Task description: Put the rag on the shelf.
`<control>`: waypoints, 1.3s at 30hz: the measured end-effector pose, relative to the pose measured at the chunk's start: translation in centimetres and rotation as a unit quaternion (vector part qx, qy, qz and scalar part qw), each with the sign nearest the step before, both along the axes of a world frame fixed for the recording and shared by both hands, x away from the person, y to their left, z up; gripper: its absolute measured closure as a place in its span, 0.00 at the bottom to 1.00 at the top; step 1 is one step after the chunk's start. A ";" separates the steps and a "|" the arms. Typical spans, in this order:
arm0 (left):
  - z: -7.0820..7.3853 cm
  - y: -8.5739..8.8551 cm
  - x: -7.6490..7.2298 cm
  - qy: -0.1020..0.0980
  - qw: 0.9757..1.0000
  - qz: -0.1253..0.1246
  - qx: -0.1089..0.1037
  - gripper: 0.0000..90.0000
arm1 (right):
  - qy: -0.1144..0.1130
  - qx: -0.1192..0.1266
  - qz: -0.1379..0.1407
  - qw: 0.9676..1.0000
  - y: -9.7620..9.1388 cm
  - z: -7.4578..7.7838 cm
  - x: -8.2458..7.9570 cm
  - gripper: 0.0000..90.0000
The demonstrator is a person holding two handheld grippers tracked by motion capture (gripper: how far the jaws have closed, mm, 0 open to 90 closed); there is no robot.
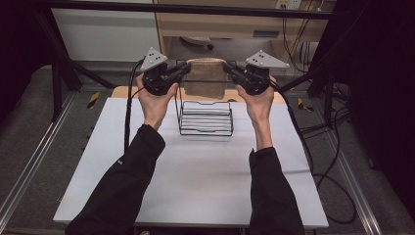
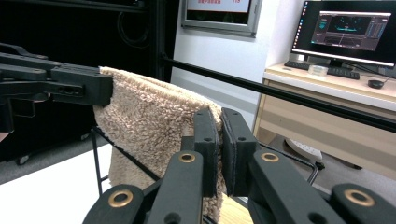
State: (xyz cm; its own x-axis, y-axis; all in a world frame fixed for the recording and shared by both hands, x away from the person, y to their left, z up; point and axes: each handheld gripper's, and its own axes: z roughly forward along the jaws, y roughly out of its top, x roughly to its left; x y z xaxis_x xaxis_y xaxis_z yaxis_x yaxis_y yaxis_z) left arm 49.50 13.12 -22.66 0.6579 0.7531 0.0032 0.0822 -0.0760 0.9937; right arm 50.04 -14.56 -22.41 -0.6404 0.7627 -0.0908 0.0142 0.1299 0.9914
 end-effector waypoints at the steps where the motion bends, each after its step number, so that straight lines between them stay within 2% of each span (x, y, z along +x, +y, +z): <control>1: 0.0 0.1 -0.1 0.000 1.000 -0.003 0.003 0.92 | -0.001 -0.001 0.002 1.000 0.0 0.0 -0.1 0.95; 10: -0.6 0.3 -0.7 0.007 1.000 -0.009 0.011 0.91 | -0.005 -0.018 0.009 1.000 0.0 -0.3 -1.3 0.95; 19: -1.3 0.4 -1.4 0.021 0.999 -0.017 0.025 0.90 | 0.015 -0.028 0.018 0.999 -0.3 -1.1 -2.4 0.95; 24: -1.8 0.4 -1.5 0.036 0.999 -0.023 0.027 0.89 | 0.025 -0.034 0.020 0.999 -0.3 -1.7 -2.8 0.95; 32: -2.5 0.6 -1.6 0.050 0.998 -0.028 0.032 0.87 | 0.032 -0.036 0.024 0.999 -0.4 -2.5 -3.0 0.95; 35: -2.4 0.8 -1.7 0.058 0.997 -0.032 0.031 0.84 | 0.034 -0.037 0.024 0.998 -0.4 -2.5 -3.1 0.95; 39: -1.7 1.3 -1.8 0.070 0.996 -0.035 0.030 0.75 | 0.034 -0.038 0.024 0.998 -0.4 -2.5 -3.1 0.95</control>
State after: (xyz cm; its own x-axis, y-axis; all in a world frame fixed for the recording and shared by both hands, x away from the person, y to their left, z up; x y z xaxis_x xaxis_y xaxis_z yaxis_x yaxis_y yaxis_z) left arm 47.72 14.45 -24.32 0.7056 0.7069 -0.0494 0.2128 -0.1449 0.9663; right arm 46.92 -14.93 -24.94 -0.6828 0.7235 -0.1022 0.0730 0.2066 0.9757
